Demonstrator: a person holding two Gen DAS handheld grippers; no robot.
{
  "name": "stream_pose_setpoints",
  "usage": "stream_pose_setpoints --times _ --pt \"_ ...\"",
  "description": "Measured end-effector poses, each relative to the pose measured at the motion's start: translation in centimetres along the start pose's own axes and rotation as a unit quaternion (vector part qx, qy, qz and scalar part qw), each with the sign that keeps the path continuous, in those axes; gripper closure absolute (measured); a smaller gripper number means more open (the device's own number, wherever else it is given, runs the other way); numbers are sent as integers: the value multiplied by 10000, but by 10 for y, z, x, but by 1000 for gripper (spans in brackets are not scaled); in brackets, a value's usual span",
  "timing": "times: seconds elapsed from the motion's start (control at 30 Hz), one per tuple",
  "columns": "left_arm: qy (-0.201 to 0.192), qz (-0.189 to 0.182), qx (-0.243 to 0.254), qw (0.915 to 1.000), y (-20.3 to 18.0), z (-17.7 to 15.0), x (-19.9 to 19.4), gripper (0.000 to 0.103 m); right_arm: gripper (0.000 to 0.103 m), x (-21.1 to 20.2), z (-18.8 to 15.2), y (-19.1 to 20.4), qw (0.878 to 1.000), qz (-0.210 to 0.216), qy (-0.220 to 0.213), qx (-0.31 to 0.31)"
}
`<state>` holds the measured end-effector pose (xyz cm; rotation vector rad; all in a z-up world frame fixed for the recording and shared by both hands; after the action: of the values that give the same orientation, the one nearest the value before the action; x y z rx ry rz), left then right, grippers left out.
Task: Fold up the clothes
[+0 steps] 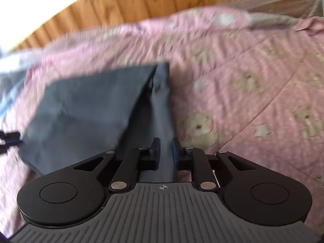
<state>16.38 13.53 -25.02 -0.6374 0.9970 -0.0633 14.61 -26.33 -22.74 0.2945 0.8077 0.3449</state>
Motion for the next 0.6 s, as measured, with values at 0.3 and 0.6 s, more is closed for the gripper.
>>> stream_pose_setpoints --times 0.3,0.6 --pt "-220 291 -1212 9920 65 8 -5 63 63 -5 -21 17 9994 -285 179 -7" --pt "-202 40 -1516 9882 52 -19 -10 59 61 -37 -67 -38 9542 167 -205 2979"
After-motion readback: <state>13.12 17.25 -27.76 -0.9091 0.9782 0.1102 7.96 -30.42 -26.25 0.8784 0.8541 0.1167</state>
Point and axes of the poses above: each gripper's, at about its wrist camera, not at the fingertips, and x roughly the way its jaws point, y to its left, z to its top, the point moved 8 cm from there along x, roughly the way its jaws point, and after that the axes turned 8 degrees about z, right-handed, at the moved point
